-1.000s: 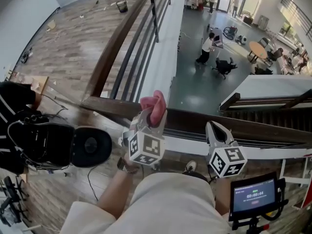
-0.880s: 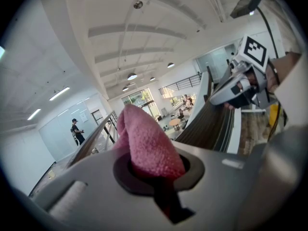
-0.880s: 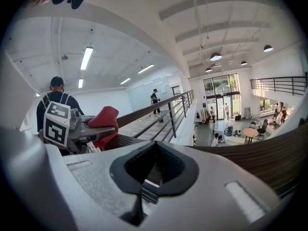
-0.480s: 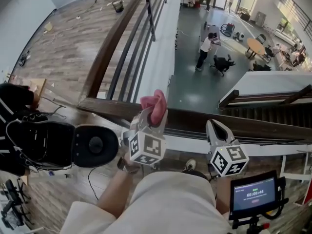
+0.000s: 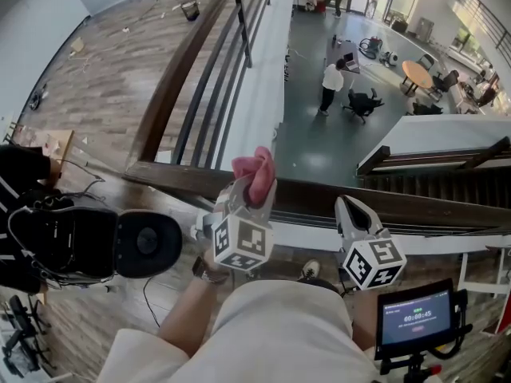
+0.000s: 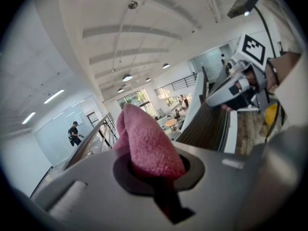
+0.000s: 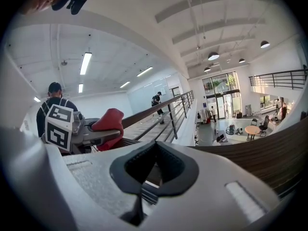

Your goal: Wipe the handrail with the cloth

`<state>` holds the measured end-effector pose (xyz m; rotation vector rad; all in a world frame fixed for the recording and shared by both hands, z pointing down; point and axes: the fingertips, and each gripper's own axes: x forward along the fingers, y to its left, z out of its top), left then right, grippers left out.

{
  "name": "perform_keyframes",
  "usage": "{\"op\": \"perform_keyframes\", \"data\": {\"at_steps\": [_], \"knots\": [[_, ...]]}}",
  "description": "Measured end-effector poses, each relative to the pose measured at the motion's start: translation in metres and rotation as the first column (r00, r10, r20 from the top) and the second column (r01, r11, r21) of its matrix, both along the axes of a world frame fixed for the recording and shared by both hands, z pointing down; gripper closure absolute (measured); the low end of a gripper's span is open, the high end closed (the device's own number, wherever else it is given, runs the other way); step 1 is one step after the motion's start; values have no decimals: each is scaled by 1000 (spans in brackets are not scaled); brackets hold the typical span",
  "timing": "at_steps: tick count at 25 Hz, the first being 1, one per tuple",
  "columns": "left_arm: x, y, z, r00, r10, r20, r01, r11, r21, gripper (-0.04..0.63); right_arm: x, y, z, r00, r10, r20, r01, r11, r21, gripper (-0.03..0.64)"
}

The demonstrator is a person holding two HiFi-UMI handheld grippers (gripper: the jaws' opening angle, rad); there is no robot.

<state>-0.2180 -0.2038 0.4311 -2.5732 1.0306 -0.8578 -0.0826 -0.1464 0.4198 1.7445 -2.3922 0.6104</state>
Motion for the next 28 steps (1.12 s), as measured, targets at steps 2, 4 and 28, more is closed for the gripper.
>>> {"op": "perform_keyframes", "data": {"at_steps": [2, 4, 28], "knots": [[1, 1, -1, 1000, 3, 1, -3, 1000, -2, 563, -1, 0, 0, 1000, -3, -5, 3, 1000, 1, 614], [1, 1, -1, 1000, 7, 2, -7, 1000, -4, 563, -2, 1, -1, 1000, -5, -9, 5, 1000, 0, 614], [35, 5, -3, 995, 102, 6, -102, 995, -19, 563, 0, -9, -1, 999, 20, -29, -20, 1000, 4, 614]]}}
